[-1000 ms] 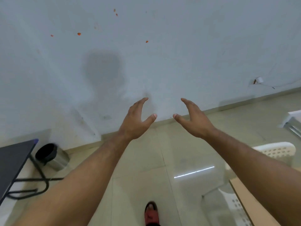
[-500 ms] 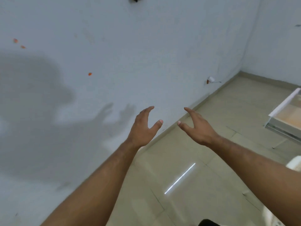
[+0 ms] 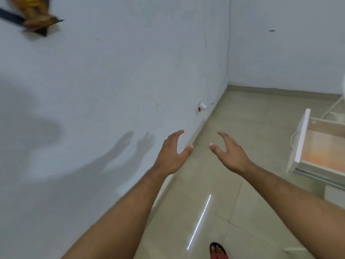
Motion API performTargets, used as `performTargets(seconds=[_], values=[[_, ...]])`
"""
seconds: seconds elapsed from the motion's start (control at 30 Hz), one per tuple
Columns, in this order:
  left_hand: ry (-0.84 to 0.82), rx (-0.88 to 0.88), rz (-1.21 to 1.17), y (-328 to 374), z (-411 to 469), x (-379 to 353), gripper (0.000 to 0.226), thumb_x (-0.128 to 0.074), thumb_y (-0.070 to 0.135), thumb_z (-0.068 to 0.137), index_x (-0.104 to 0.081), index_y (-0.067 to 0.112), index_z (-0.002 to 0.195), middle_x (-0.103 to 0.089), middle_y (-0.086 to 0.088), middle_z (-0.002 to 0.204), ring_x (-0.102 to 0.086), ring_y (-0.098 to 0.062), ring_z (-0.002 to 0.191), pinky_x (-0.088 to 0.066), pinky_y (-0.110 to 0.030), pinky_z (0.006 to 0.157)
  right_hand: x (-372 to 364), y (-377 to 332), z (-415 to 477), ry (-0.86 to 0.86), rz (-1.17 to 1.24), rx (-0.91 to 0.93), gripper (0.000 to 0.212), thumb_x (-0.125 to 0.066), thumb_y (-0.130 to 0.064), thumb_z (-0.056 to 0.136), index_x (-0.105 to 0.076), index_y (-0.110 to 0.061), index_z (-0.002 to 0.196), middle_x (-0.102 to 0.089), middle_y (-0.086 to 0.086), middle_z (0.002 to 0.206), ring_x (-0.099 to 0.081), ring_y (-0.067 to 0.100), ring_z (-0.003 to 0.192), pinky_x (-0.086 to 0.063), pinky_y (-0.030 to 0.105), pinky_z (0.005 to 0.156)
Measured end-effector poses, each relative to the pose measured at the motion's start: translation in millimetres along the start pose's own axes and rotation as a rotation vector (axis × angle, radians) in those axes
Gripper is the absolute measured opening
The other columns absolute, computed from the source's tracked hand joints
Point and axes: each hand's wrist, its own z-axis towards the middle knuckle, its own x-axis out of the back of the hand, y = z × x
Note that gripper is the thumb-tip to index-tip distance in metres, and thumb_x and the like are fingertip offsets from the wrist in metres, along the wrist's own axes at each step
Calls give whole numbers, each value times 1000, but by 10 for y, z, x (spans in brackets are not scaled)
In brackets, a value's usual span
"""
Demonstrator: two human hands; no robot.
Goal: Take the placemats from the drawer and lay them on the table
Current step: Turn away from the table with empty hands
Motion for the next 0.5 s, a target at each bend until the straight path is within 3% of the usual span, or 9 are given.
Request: performTargets(seconds=[0.5], values=[[-483, -310, -102, 586, 3243, -1595, 64, -65, 44, 91, -39, 30, 148, -41, 9, 152, -36, -9, 140, -28, -27, 114, 685, 1085, 1879, 423, 135, -483, 69, -52, -53, 97, -31, -24, 156, -35, -2, 161, -31, 17, 147, -24, 28, 113]])
